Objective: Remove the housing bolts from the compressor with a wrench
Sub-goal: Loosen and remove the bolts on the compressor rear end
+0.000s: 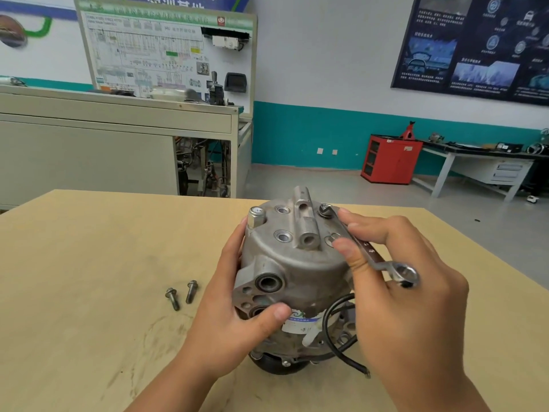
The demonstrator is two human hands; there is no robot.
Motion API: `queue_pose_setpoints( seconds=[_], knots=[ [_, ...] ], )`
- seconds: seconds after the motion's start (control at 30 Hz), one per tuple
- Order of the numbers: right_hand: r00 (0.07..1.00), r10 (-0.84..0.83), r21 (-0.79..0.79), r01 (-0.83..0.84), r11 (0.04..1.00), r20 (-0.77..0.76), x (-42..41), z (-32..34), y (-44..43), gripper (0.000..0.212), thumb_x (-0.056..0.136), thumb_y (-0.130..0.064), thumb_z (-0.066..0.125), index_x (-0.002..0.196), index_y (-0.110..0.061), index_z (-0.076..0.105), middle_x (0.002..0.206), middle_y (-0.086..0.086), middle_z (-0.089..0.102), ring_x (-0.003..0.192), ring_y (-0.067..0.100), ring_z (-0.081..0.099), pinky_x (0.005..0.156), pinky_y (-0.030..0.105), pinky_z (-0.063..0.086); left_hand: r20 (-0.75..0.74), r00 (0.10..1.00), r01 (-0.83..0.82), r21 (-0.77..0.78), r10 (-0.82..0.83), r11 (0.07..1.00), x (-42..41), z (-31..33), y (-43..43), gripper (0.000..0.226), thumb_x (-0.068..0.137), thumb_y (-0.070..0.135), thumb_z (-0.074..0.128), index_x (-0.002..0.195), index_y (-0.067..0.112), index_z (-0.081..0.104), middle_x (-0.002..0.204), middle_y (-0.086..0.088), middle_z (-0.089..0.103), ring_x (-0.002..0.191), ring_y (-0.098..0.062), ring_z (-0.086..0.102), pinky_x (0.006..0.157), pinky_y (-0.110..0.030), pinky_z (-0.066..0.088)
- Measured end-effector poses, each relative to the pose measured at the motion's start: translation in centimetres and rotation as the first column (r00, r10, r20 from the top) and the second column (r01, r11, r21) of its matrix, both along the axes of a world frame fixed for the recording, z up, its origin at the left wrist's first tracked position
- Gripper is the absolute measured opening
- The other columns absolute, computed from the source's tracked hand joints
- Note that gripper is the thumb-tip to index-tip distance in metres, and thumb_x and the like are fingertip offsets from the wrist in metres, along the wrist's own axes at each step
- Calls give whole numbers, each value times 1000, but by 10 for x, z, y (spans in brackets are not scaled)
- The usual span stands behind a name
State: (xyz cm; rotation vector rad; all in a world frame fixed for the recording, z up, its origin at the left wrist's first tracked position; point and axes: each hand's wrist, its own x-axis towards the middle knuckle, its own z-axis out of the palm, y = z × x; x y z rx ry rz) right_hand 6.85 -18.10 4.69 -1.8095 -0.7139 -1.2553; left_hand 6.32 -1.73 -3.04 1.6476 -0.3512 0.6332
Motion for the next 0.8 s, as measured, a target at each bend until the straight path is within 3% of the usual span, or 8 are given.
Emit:
queue_pose_setpoints(
  seconds=[0.1,0.17,0.23,0.4,0.5,0.57,0.67,0.8],
  knots=[
    [1000,-14,-29,15,999,13,0,-3,1,7,77,-6,67,78,0,64,90,-6,62,87,17,66,83,9,41,3,1000,-12,10,12,1000,0,1,0,89,58,74,71,134,64,27,139,13,52,125,-3,51,90,-12,44],
    [999,43,-23,-44,999,-19,3,-5,-2,9,79,-11,68,80,-3,64,94,-9,64,92,8,63,85,5,41,-9,1000,-16,8,16,1000,0,1,0,89,55,79,68,132,66,28,138,14,52,125,-2,50,90,-11,44],
    [974,194,109,-181,977,-117,8,-7,-10,6,81,-19,67,81,-14,64,95,-15,70,97,-1,63,86,9,44,-20,1000,-13,0,13,1000,0,1,0,89,54,78,70,131,66,28,138,14,53,125,-3,51,90,-11,44],
    [771,594,566,-390,726,-231,39,-5,-29,7,84,-22,54,84,-16,57,91,-3,74,94,15,69,85,28,52,20,999,-51,3,51,999,1,1,-2,80,61,50,70,130,66,32,132,23,54,120,3,53,85,-5,42],
    [540,811,817,-349,459,-225,63,2,-26,8,95,-17,42,88,-14,45,77,0,73,76,12,67,75,30,50,3,999,-41,-10,41,999,1,-1,-1,82,60,49,70,131,64,32,133,21,53,122,0,52,86,-8,43],
    [464,848,871,-269,411,-257,78,11,-20,12,100,-12,38,89,-15,44,69,-1,70,65,9,65,68,28,49,-12,999,-30,-13,30,999,1,-1,0,84,60,49,71,133,60,32,135,20,53,124,-2,52,87,-9,44],
    [382,839,858,-184,480,-388,96,28,-4,16,99,-9,42,85,-14,47,62,1,68,61,14,63,64,30,49,-20,1000,-4,-4,4,1000,2,0,2,87,62,45,71,138,52,30,136,18,51,124,-4,52,87,-10,45],
    [242,684,625,-281,728,-688,106,41,17,13,93,-12,55,82,-7,58,74,8,64,67,18,59,58,29,51,-39,999,19,-6,-19,1000,4,-2,3,91,62,43,71,142,46,28,140,16,49,128,-7,50,92,-16,46]
  ],
)
